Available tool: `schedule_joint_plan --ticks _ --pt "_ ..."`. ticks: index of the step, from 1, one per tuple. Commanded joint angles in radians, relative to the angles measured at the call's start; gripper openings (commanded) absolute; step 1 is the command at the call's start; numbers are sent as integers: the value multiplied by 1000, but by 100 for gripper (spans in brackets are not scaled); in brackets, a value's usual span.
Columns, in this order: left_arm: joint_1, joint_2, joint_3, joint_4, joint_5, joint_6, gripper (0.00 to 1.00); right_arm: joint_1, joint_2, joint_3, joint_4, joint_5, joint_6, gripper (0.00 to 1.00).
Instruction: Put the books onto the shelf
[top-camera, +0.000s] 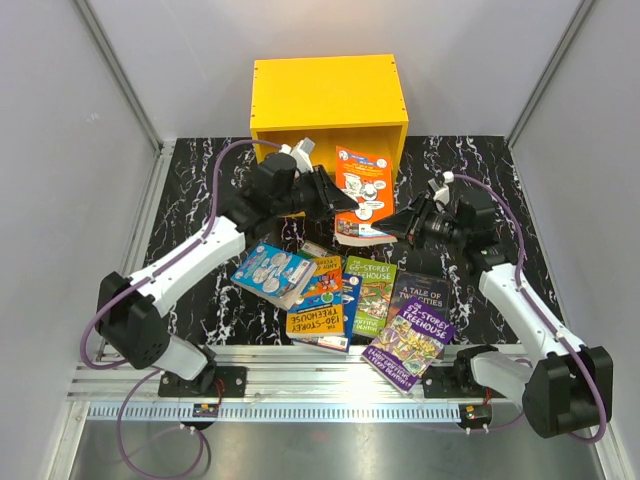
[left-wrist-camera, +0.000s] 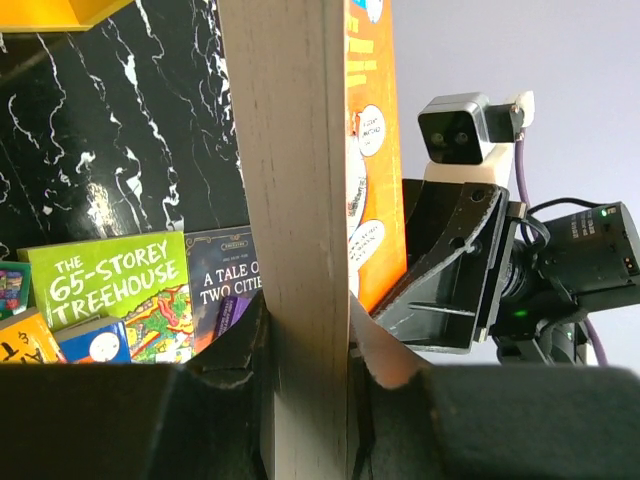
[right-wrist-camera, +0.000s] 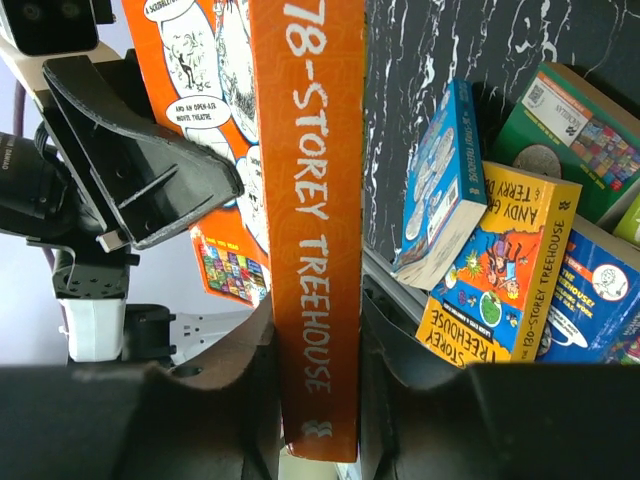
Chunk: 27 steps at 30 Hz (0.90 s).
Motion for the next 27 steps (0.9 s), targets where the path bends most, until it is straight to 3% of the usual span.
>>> schedule_joint_plan --ticks 1,4,6,7,12,14,22,27 --pt "-7 -49 44 84 -49 -2 0 5 -21 60 -38 61 -63 15" --pt "-7 -69 44 26 -98 5 2 5 -16 67 -44 71 -70 0" --pt "-6 -81 55 -55 -124 37 25 4 7 75 -44 66 -63 0" --pt "-7 -89 78 -100 -174 56 46 4 16 84 -32 52 -57 0" --pt "-4 -199 107 -430 -359 191 65 5 102 127 107 8 17 0" --pt "-3 -280 77 -492 -448 212 68 7 135 150 179 2 52 0" --pt "-3 -538 -29 -622 -563 194 68 36 267 236 477 -41 222 0" --pt "-4 -646 -62 -708 -577 160 67 77 338 301 519 -15 253 0"
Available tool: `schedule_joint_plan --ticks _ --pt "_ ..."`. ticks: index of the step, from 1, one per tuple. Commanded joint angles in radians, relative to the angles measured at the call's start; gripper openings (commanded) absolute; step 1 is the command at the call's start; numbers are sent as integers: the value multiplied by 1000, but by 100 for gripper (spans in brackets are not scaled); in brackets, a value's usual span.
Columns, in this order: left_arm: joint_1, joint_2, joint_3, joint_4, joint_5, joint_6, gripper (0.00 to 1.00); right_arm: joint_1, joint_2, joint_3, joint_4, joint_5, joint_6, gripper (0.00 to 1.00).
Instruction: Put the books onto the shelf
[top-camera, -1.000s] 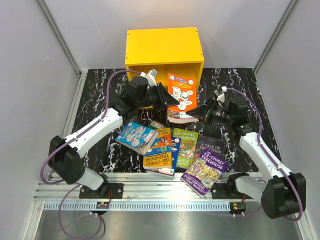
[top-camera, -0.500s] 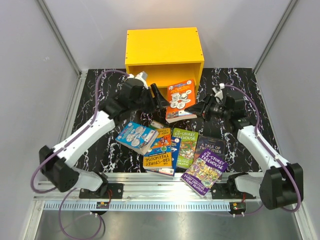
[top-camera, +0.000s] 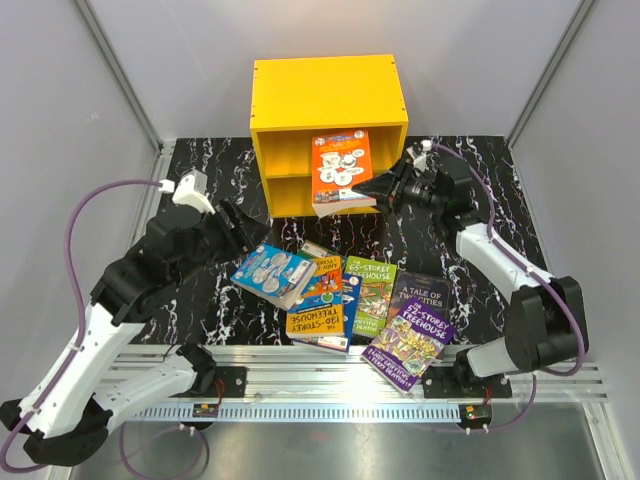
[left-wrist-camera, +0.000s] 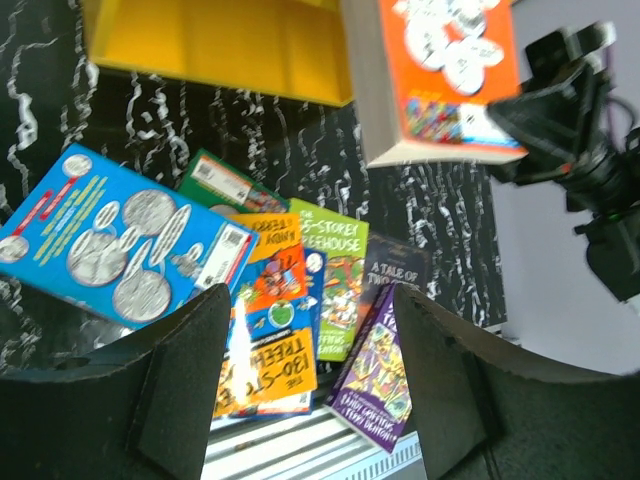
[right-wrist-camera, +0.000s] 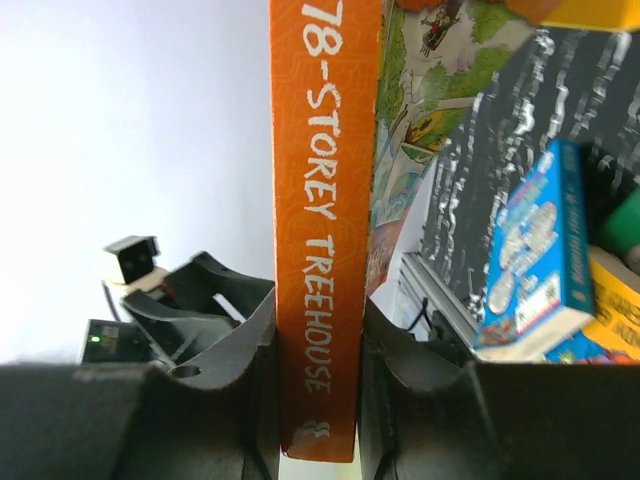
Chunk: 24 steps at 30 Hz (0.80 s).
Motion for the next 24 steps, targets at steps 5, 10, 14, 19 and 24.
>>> schedule_joint_plan --ticks 5,10,14,19,24 --pt "1 -112 -59 -130 -69 -40 66 75 129 158 253 64 46 0" --pt "1 -152 -38 -211 -87 -57 66 128 304 272 311 143 73 0" --pt "1 -191 -31 -265 -100 -72 66 187 413 353 368 224 110 0" --pt "1 -245 -32 -319 -100 -91 65 223 505 390 639 269 271 0" --pt "2 -267 -57 -339 -95 -98 65 223 458 381 580 266 247 0"
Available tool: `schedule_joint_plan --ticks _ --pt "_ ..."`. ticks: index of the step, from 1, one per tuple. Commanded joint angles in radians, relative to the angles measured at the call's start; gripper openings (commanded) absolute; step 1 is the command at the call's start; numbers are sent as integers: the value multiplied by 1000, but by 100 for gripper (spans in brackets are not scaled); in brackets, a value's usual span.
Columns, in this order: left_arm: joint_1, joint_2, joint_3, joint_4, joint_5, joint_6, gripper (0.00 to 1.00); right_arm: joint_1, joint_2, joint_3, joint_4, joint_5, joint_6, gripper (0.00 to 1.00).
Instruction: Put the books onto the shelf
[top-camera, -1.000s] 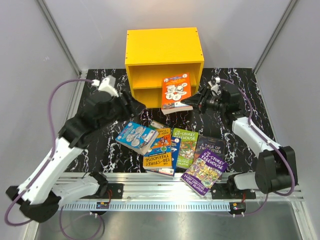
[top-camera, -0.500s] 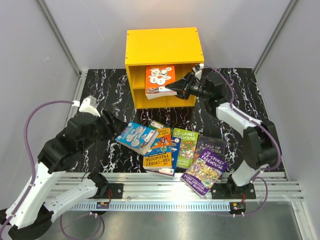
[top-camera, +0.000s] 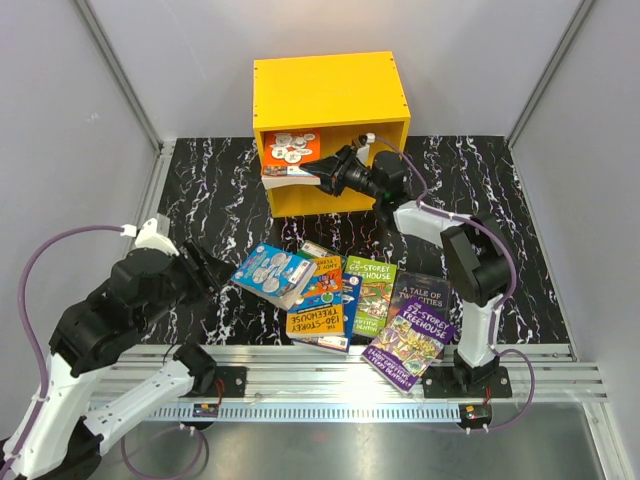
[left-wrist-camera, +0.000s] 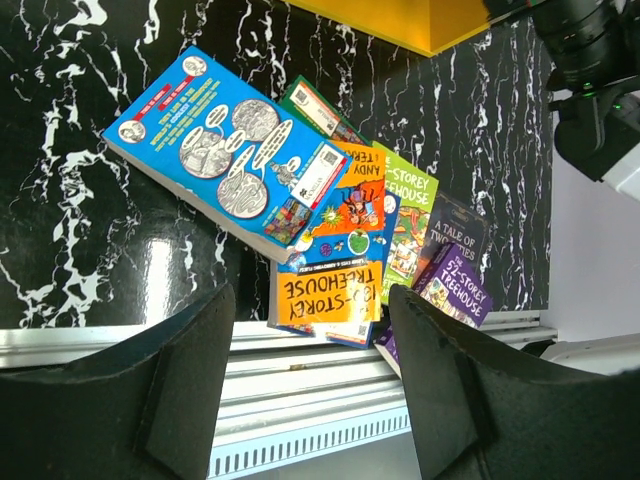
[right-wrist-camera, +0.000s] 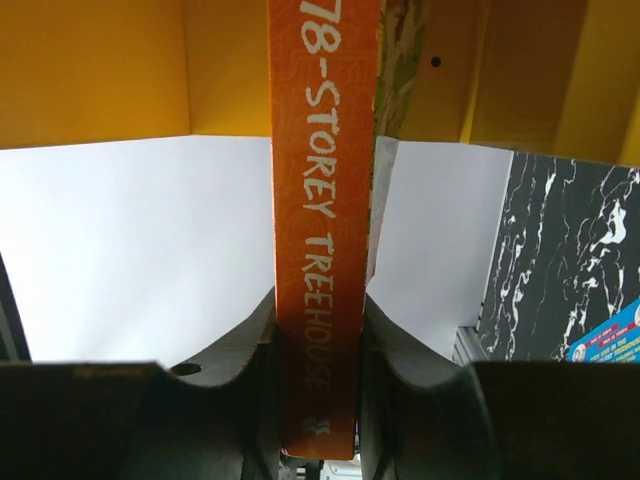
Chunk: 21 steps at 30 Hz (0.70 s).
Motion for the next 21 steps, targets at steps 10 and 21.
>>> schedule_joint_plan --ticks 10,21 --pt "1 14 -36 69 16 0 64 -1 32 289 -408 26 -268 19" --pt "2 16 -88 115 28 7 64 -3 -4 494 -994 150 -541 100"
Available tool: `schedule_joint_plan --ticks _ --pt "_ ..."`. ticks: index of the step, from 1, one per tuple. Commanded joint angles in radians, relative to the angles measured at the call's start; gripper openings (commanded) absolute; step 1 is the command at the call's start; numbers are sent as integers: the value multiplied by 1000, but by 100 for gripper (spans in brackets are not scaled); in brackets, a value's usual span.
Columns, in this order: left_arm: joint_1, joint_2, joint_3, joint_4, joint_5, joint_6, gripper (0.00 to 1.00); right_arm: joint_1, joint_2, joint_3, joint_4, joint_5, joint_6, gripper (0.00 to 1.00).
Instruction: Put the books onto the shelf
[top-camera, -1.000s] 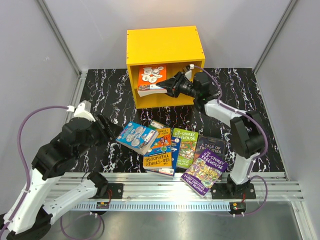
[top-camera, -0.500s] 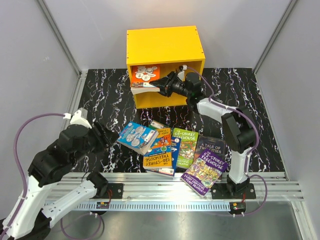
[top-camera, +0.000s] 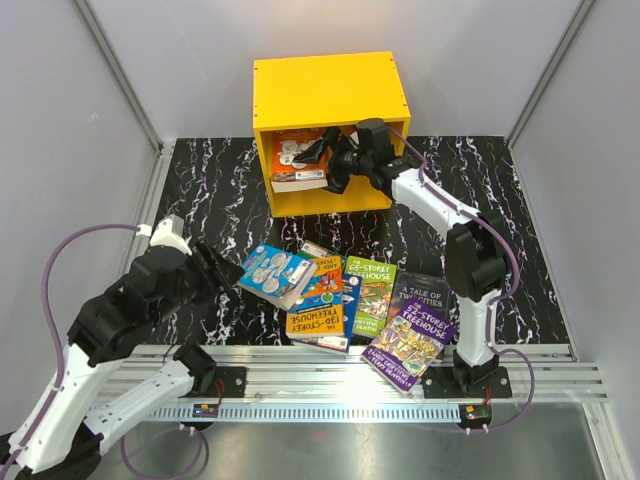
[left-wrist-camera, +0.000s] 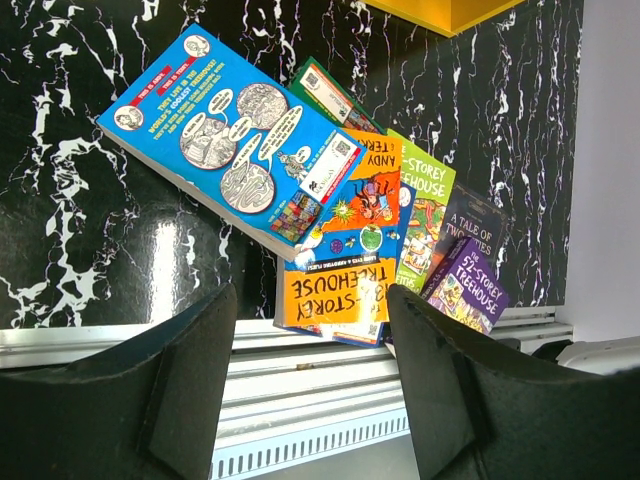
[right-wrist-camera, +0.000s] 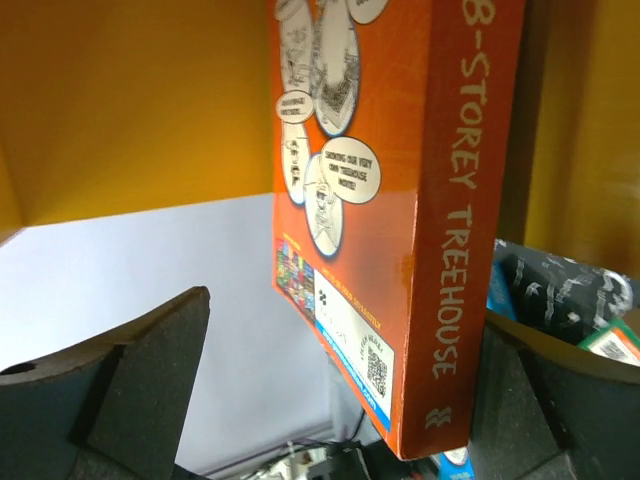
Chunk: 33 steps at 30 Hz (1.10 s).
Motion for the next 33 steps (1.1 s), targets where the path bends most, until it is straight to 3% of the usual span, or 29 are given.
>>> schedule_joint_plan --ticks 1,12,27,30,32,33 --pt "2 10 -3 70 12 17 64 0 -65 71 -170 69 -133 100" --pt "2 51 -14 105 43 29 64 0 -28 101 -432 8 -222 100" --pt "1 31 -18 82 40 8 63 -3 -227 15 -478 144 -311 100" --pt "1 25 -25 78 41 -3 62 -2 -226 15 -449 141 -316 87" --pt "1 19 -25 73 41 -5 62 -2 -211 14 -418 121 -312 51" --pt "1 17 -23 68 40 -8 62 -2 -206 14 -412 123 -307 39"
